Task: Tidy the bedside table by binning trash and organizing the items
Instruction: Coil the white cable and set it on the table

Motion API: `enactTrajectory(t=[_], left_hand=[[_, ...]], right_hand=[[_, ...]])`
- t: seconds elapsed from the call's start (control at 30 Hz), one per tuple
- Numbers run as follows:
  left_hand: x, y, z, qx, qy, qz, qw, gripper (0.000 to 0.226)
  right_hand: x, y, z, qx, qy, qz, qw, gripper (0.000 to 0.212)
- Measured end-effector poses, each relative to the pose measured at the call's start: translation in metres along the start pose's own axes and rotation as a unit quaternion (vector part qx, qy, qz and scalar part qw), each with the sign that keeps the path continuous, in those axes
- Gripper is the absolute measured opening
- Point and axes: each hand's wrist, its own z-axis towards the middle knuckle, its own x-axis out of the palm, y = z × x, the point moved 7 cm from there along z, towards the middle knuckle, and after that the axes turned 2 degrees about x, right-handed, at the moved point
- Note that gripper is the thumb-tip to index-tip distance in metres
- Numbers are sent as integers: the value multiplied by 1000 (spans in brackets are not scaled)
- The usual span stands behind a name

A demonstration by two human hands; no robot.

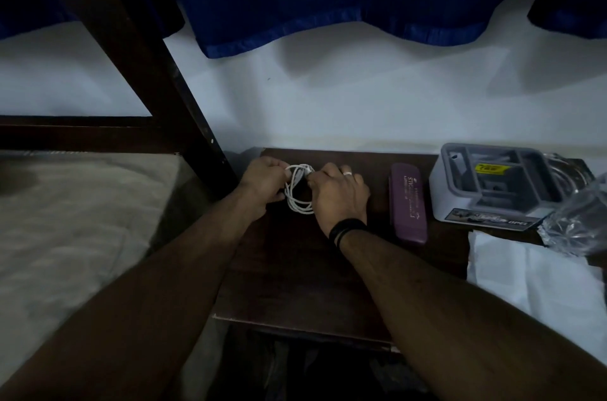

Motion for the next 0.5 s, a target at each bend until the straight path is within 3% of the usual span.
enactTrajectory(t=[0.13,0.2,0.33,0.5], left_hand=[[0,-1,1,35,-21,36,999,17],[-4,-7,2,81,-37,110,990,11],[-10,-23,-8,184,-85,311,928,5],[4,-25,-15,240,-41,430,869,24]], right_hand=[[0,0,-1,-3,3,-8,1000,27],[-2,1,-1,-6,5,-11,1000,28],[-2,1,-2,-9,8,-13,1000,28],[-4,3,-2,-10,-12,7,1000,31]])
